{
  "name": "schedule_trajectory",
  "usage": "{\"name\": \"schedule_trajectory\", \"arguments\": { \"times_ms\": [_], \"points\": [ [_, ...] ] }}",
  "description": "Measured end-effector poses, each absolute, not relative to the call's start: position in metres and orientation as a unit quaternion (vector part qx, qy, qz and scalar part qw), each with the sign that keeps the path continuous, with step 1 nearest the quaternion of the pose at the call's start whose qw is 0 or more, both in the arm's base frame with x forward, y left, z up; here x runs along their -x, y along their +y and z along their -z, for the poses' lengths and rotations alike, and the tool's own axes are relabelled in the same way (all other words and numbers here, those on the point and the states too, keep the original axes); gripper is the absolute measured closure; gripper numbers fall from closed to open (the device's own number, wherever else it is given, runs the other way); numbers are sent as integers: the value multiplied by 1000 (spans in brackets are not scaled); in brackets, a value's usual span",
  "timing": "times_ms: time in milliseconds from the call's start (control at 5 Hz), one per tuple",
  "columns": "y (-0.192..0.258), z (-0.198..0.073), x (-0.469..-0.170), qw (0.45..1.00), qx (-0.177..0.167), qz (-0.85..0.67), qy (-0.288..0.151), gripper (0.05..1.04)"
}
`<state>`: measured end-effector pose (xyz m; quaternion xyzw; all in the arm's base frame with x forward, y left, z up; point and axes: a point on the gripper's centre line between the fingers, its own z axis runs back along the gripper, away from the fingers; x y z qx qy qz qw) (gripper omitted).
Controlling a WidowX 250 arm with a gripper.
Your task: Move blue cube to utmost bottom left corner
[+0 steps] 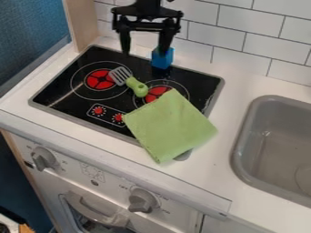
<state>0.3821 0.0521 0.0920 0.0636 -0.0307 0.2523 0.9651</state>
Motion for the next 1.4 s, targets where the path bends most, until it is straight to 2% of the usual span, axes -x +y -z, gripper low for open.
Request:
{"name": "schedule_trajectory", "arguments": {
  "times_ms": [200, 400, 600, 800, 1000, 1200, 1400],
  "points": [
    [51, -91, -390, 980, 1, -195, -43, 83],
    [58, -93, -403, 980, -28, -184, -76, 83],
    [53, -88, -413, 980, -33, -178, -88, 83],
    [55, -82, -424, 978, -53, -174, -102, 83],
    [53, -73, -434, 978, -59, -171, -103, 83],
    [53, -52, -436, 980, -61, -170, -78, 83],
    [50, -45, -440, 983, -53, -164, -70, 133]
  ]
}}
